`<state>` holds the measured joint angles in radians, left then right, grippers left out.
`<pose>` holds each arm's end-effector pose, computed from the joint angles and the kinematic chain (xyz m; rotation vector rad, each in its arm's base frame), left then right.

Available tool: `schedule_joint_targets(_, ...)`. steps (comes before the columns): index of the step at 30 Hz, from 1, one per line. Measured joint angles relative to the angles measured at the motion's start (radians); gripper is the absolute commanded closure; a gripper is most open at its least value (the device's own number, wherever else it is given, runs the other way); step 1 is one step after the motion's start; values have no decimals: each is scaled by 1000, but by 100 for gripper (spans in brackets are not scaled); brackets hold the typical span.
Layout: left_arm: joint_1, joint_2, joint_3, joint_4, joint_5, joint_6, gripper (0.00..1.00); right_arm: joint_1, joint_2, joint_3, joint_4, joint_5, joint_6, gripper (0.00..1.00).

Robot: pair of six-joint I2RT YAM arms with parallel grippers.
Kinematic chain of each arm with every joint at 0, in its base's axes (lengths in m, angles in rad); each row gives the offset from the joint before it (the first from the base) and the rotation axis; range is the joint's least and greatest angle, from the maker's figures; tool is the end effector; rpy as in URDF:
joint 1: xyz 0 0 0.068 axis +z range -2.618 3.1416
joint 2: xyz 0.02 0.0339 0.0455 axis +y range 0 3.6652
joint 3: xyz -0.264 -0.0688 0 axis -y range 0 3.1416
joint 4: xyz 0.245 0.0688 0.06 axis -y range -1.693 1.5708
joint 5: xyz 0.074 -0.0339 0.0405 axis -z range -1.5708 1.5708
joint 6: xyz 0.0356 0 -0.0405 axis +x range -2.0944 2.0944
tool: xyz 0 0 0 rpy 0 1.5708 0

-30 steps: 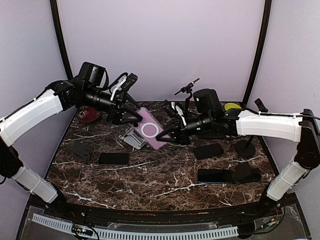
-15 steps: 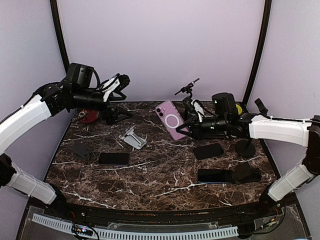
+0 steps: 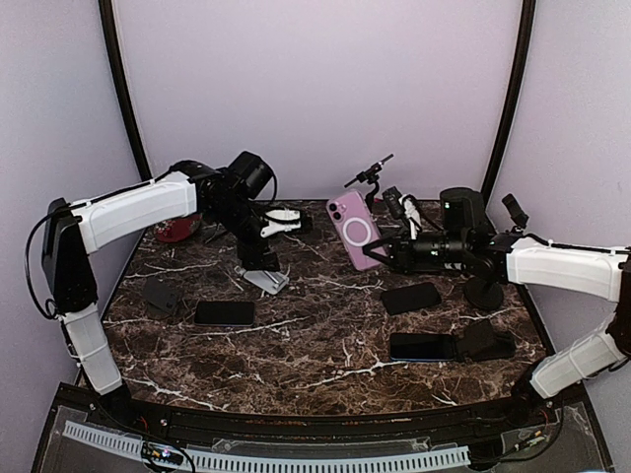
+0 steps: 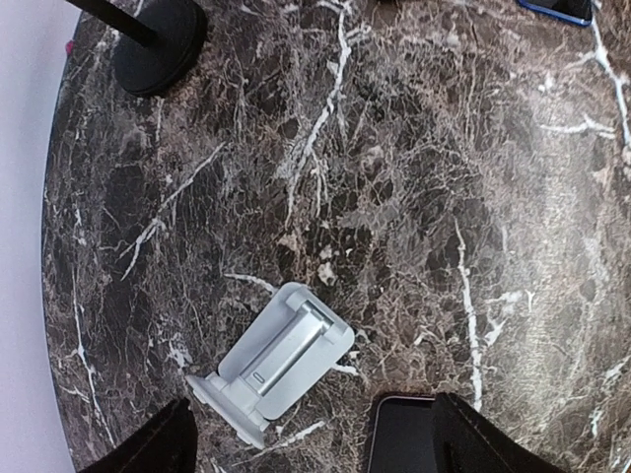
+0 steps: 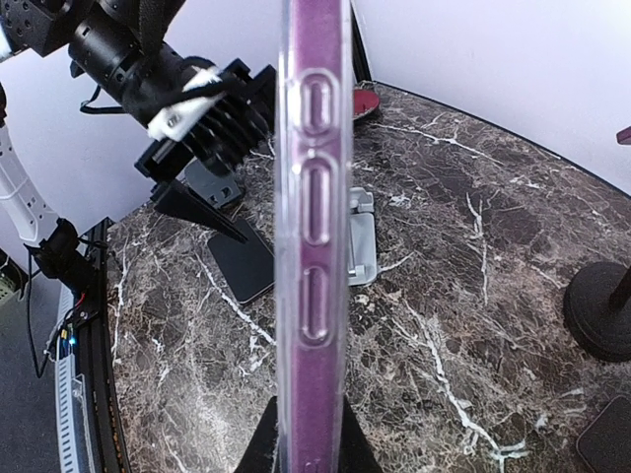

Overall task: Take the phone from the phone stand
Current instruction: Pick up the phone stand from the center of the board.

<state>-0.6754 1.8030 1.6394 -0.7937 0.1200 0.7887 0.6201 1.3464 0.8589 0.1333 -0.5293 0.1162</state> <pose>0.3058 -0.2504 0.3003 1.7206 1.8429 -0.1060 0.2370 0.1913 0.2728 -0.8510 1.8148 0.9916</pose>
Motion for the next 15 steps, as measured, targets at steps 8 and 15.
schedule_joint_targets(8,-58,165,47,-32,-252,110,17,-21,-12,-43,25,-20,24,100)
schedule_joint_targets(15,-58,289,63,-18,-461,215,17,-42,-32,-59,48,-30,33,100)
